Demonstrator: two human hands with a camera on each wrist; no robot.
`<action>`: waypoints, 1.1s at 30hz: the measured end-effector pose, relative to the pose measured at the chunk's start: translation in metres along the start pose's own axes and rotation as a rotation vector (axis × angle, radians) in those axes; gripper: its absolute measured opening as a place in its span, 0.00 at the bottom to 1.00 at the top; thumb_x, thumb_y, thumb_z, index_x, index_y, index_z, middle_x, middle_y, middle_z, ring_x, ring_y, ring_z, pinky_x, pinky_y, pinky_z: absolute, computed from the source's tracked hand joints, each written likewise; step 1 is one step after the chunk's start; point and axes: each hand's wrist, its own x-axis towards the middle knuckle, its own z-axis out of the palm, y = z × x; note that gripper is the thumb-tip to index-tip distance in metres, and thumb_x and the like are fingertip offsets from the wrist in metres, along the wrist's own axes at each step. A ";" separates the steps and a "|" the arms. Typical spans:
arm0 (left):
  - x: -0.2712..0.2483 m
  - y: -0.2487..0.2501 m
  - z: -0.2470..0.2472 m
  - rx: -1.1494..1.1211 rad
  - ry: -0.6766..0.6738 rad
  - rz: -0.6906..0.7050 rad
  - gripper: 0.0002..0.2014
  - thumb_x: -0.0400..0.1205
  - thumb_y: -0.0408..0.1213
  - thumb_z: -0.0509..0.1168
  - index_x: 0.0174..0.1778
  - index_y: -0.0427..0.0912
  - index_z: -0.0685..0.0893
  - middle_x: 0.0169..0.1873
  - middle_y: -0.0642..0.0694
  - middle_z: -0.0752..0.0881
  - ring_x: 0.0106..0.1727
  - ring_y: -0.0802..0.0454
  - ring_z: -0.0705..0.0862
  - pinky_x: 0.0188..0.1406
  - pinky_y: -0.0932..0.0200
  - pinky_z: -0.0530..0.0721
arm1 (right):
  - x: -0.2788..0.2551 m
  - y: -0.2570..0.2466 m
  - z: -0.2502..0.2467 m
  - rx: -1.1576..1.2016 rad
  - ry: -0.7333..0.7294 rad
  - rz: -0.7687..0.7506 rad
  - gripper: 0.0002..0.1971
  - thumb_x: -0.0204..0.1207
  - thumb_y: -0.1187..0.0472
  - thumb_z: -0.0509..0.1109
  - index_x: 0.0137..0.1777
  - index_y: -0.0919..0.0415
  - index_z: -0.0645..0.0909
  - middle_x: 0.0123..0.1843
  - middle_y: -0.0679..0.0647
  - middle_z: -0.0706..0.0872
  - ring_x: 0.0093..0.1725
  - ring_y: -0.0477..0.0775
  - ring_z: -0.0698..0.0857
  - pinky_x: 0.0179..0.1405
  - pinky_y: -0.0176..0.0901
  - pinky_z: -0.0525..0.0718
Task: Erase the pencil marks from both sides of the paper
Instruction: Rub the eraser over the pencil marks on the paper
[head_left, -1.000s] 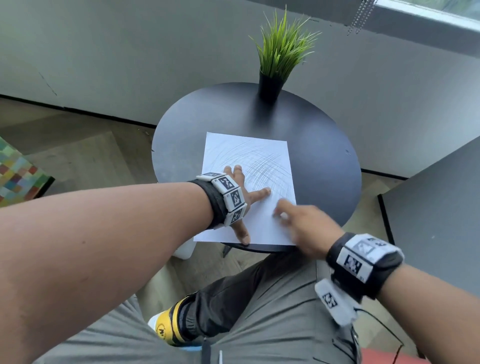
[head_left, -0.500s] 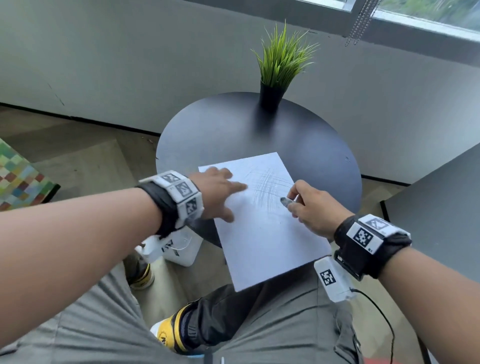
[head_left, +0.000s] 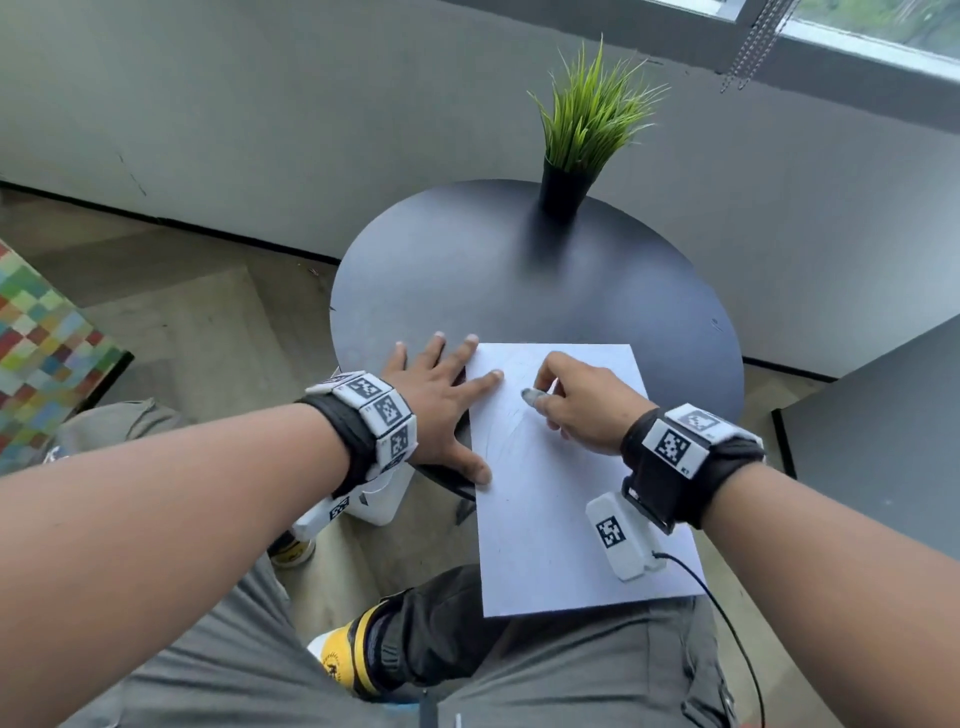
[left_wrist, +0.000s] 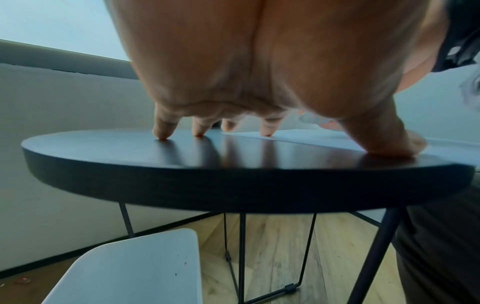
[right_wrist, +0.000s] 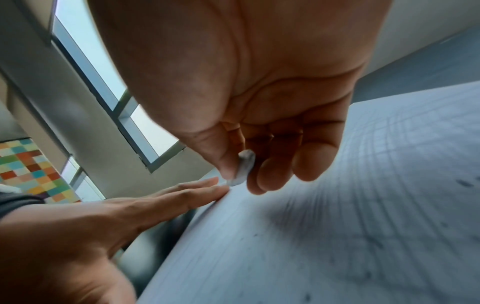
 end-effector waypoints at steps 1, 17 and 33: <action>0.000 0.000 0.001 0.001 0.007 0.006 0.62 0.59 0.87 0.57 0.85 0.63 0.40 0.86 0.49 0.34 0.86 0.40 0.36 0.80 0.26 0.45 | 0.005 0.001 -0.002 -0.027 0.004 0.020 0.11 0.83 0.44 0.64 0.51 0.51 0.75 0.46 0.53 0.87 0.48 0.58 0.84 0.49 0.49 0.82; 0.004 -0.001 0.007 0.008 -0.001 0.068 0.70 0.54 0.90 0.55 0.86 0.57 0.35 0.86 0.51 0.34 0.86 0.41 0.32 0.77 0.20 0.41 | 0.009 -0.024 0.012 -0.073 0.071 0.029 0.10 0.84 0.52 0.61 0.54 0.59 0.71 0.51 0.65 0.85 0.52 0.67 0.83 0.44 0.49 0.73; 0.008 0.001 0.002 0.025 -0.039 0.063 0.71 0.52 0.89 0.57 0.85 0.58 0.33 0.85 0.52 0.31 0.86 0.38 0.35 0.74 0.16 0.48 | 0.001 -0.027 0.016 -0.138 -0.049 -0.073 0.10 0.84 0.52 0.62 0.58 0.56 0.71 0.52 0.65 0.85 0.51 0.68 0.82 0.45 0.51 0.75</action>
